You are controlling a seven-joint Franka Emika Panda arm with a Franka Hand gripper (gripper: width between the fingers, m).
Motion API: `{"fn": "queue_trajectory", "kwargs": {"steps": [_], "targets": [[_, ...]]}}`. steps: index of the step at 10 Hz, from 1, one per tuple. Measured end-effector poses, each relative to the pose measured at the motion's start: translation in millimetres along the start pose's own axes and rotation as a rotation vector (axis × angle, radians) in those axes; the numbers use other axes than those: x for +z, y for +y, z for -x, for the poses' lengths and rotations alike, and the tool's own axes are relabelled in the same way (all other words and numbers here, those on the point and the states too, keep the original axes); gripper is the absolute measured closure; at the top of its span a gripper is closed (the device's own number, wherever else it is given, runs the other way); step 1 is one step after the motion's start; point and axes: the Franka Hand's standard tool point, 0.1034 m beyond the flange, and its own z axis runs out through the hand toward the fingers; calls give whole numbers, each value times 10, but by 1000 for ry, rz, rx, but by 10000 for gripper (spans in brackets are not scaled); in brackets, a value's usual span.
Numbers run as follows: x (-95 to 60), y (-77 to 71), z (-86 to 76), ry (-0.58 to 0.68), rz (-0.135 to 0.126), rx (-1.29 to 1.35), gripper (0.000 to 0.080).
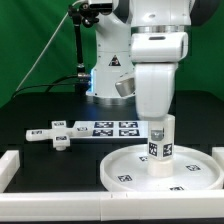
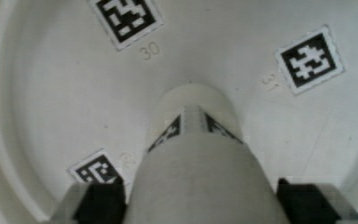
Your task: Assemble round table
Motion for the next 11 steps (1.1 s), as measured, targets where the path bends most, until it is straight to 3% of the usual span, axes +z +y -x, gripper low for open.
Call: {"fn": "queue_trajectory", "kwargs": {"steps": [5, 11], "targets": [[2, -6, -10, 3, -2, 282, 390], [12, -28, -8, 49, -30, 887, 390]]}}
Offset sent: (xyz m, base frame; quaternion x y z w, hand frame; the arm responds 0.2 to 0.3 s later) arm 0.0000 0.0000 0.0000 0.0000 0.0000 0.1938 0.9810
